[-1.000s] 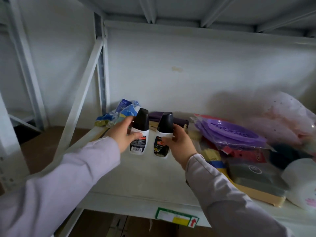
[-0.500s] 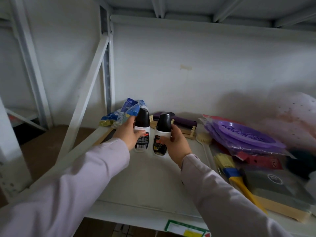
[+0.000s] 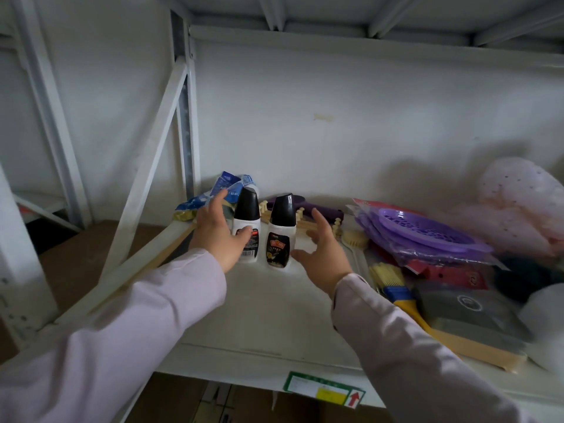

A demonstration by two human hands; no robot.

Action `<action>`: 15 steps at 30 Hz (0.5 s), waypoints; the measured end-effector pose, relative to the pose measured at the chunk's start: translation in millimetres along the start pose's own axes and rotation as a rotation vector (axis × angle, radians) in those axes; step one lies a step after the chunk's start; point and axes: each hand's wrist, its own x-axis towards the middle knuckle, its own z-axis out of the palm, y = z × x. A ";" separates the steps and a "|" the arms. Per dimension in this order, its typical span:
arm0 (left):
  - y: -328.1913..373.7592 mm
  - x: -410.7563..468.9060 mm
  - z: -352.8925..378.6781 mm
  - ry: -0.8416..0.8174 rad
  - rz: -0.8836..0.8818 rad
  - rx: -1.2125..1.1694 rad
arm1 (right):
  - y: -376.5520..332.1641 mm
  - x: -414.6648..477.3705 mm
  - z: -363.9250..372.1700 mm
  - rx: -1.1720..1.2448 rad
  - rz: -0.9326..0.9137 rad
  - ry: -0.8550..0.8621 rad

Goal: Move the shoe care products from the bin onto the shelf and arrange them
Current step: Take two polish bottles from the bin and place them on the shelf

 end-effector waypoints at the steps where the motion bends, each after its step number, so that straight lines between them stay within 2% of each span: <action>1: 4.1 -5.1 -0.6 0.023 0.028 -0.028 | -3.3 -6.3 -5.1 -0.027 -0.037 0.013; 6: 28.6 -41.8 -2.6 -0.008 0.205 -0.057 | -14.2 -45.0 -24.9 0.011 -0.136 -0.001; 13: 46.0 -122.0 -17.5 -0.277 0.279 -0.251 | -7.3 -117.0 -51.2 0.090 -0.221 -0.049; 15: 42.4 -148.4 -22.0 -0.381 0.314 -0.242 | 2.3 -138.9 -54.0 0.109 -0.255 -0.074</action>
